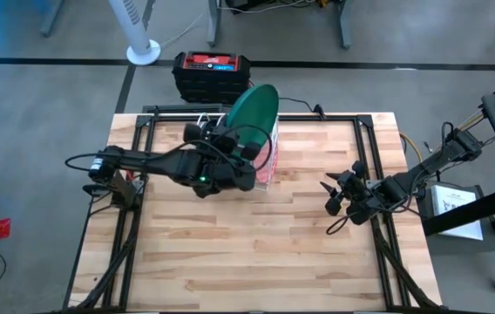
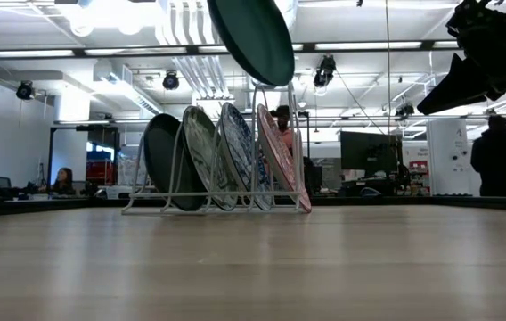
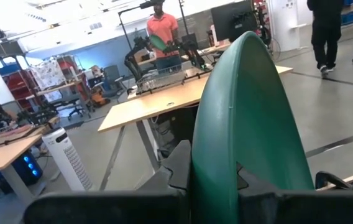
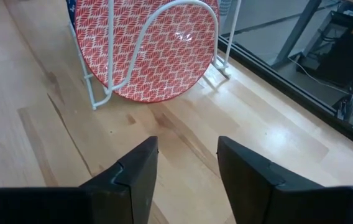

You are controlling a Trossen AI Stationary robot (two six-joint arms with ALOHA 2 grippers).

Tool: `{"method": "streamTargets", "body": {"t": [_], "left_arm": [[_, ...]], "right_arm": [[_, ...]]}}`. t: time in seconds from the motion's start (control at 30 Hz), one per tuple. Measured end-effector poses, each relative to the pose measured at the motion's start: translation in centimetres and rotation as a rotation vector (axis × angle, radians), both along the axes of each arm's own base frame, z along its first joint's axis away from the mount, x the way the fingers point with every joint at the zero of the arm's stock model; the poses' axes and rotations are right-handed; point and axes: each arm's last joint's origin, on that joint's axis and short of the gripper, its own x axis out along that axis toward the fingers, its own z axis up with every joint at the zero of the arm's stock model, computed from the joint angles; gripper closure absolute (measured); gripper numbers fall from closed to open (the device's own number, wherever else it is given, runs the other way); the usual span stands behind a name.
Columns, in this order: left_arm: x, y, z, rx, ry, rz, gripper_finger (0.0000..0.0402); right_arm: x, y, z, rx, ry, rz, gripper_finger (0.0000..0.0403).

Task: Sort dishes
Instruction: Put the green plate into the white dish rack

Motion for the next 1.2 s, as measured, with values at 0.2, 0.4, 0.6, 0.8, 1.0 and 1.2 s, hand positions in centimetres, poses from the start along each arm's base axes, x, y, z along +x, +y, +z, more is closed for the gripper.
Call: {"method": "streamTargets", "body": {"t": [0.2, 0.4, 0.6, 0.8, 1.0, 1.2], "left_arm": [[0.4, 0.0, -1.0, 0.007, -0.002, 0.009, 0.0391], [0.4, 0.0, -1.3, 0.009, -0.002, 0.010, 0.0391], [0.5, 0.0, -1.9, 0.015, 0.025, 0.013, 0.0391], [0.6, 0.0, -2.2, 0.014, 0.033, 0.011, 0.0391], [0.7, 0.1, -2.1, 0.020, 0.108, 0.009, 0.0391], [1.4, 0.1, -2.3, 0.021, 0.111, 0.012, 0.0391]], "right_arm": [[0.0, 0.0, 0.0, 0.000, 0.000, 0.000, 0.0244], [0.0, 0.0, 0.0, -0.001, 0.001, 0.000, 0.0239], [0.0, 0.0, -0.1, -0.001, 0.002, 0.000, 0.0247], [0.0, 0.0, -0.1, 0.000, 0.000, 0.000, 0.0242], [0.0, 0.0, -0.1, 0.000, -0.001, 0.000, 0.0238], [0.0, 0.0, -0.1, 0.001, -0.002, 0.000, 0.0246]]}}
